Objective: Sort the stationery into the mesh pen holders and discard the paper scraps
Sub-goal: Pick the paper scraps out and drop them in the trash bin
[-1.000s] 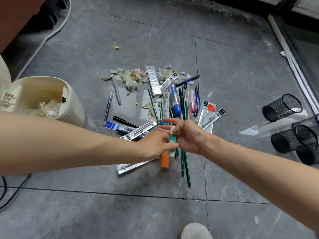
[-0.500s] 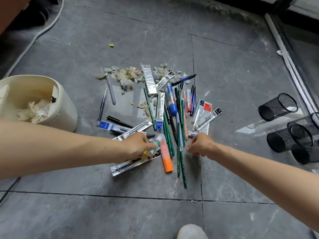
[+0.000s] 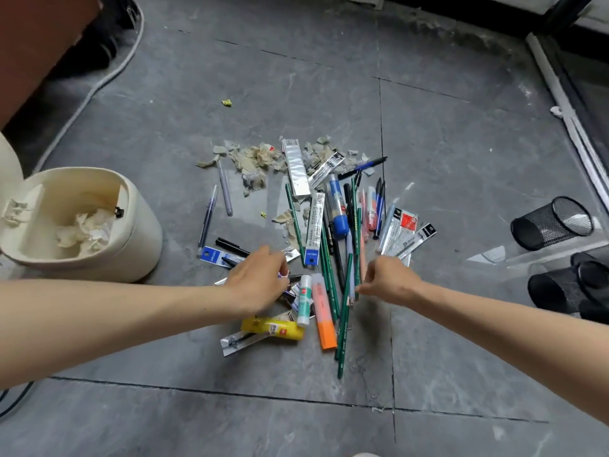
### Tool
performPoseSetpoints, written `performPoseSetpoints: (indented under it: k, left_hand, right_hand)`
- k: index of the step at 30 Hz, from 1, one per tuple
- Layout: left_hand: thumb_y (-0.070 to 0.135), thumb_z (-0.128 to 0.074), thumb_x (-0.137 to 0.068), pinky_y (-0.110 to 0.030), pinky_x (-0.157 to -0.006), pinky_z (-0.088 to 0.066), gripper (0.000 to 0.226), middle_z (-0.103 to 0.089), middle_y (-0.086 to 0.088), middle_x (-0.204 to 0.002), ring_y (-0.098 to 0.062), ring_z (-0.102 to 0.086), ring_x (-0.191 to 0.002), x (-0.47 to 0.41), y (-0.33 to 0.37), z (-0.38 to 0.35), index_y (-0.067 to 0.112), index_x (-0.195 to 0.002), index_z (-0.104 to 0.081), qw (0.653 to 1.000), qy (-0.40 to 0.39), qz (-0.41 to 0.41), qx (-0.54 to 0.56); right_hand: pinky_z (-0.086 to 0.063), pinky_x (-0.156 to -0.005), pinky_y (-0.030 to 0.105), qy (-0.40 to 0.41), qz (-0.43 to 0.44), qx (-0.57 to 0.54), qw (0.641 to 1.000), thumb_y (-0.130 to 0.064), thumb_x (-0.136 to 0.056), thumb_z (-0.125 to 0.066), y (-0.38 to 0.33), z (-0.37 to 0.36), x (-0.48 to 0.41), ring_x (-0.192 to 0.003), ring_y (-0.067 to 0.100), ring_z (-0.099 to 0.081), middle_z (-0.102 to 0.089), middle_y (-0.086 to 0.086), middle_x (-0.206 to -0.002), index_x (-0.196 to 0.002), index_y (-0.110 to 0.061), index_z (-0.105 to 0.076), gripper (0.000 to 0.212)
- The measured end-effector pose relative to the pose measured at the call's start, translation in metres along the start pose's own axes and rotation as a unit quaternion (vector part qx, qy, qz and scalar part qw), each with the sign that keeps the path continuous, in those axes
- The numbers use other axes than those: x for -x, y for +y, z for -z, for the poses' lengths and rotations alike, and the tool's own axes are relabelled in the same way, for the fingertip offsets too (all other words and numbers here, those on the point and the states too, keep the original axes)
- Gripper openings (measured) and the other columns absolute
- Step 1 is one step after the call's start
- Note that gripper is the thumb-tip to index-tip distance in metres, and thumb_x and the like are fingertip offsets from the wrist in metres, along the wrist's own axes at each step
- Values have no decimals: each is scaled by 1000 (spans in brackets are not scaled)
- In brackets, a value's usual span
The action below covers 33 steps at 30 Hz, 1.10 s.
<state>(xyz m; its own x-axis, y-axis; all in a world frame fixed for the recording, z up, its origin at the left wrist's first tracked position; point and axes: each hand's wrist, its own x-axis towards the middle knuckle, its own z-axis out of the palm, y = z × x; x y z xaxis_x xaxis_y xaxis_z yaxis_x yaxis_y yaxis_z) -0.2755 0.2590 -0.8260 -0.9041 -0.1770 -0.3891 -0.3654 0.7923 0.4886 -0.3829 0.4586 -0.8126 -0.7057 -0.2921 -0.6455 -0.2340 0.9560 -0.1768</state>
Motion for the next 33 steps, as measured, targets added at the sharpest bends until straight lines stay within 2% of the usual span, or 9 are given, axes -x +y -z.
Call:
performPoseSetpoints:
  k: [4, 7, 10, 13, 15, 19, 23, 27, 33]
  left_hand:
    - [21, -52, -88, -34, -92, -34, 32, -33, -7, -127, -27, -34, -120, -13, -7, 11, 15, -119, -48, 987, -14, -34, -154]
    - [25, -49, -90, -39, -98, -34, 40, -28, -12, -134, -30, -31, -124, -19, -20, 12, 16, -128, -39, 978, -81, -6, -192]
    - [30, -56, -85, -39, -88, -43, 44, -39, -8, -123, -28, -41, -112, -12, -41, -1, 20, -125, -39, 969, -66, -49, -234]
    - [28, -82, -55, -30, -52, -43, 58, -51, -2, -88, -24, -52, -72, -3, -51, -11, 23, -101, -47, 959, -12, -106, -263]
    - [32, -77, -66, -28, -57, -35, 48, -49, 0, -90, -24, -53, -76, 1, -47, -14, 23, -101, -45, 968, -4, -106, -226]
    - [39, -53, -90, -32, -83, -41, 34, -44, 3, -109, -18, -47, -102, -2, -44, -23, 22, -116, -39, 992, -19, -60, -114]
    - [32, -56, -89, -29, -78, -39, 26, -40, 10, -96, -15, -49, -96, -3, -47, -28, 24, -111, -43, 1000, -5, -16, -20]
    - [29, -57, -88, -33, -82, -43, 20, -42, 11, -92, -12, -47, -89, -5, -50, -29, 30, -100, -42, 1000, -5, 0, 23]
    - [19, -52, -89, -32, -73, -41, 12, -55, 4, -92, -18, -52, -87, -4, -45, -24, 21, -100, -50, 998, -18, 33, 42]
  right_hand:
    - [-52, -72, 33, 49, 144, 179, 972, -27, -93, -53, -2, 31, 10, -86, 22, -60, -63, 6, -99, -97, -9, -60, 19]
    - [-50, -77, 35, 60, 166, 176, 968, -22, -92, -48, -5, 28, -1, -94, 24, -58, -57, 7, -109, -106, -11, -56, 19]
    - [-47, -88, 38, 99, 139, 62, 983, -19, -91, -48, -19, 20, -31, -106, 26, -51, -43, 10, -125, -126, -12, -46, 35]
    - [-40, -102, 42, 169, 116, -5, 979, -35, -91, -53, -39, 14, -60, -122, 28, -40, -35, 13, -136, -136, -13, -35, 53]
    - [-37, -104, 44, 198, 107, 0, 974, -51, -89, -52, -50, 12, -75, -126, 29, -38, -35, 14, -139, -138, -13, -33, 65]
    - [-40, -100, 44, 201, 84, -1, 976, -62, -79, -60, -62, 10, -96, -122, 32, -40, -36, 17, -136, -139, -13, -27, 83]
    - [-43, -98, 44, 169, 59, -82, 980, -36, -75, -76, -61, 10, -106, -121, 36, -40, -32, 20, -136, -140, -15, -19, 89]
    - [-57, -78, 43, 112, 45, -260, 958, 3, -73, -68, -59, 13, -109, -92, 31, -60, -39, 20, -127, -141, -21, -15, 89]
    - [-57, -67, 37, 72, 8, -276, 958, 9, -78, -64, -46, 17, -93, -64, 16, -55, -43, 2, -81, -147, -13, -10, 90]
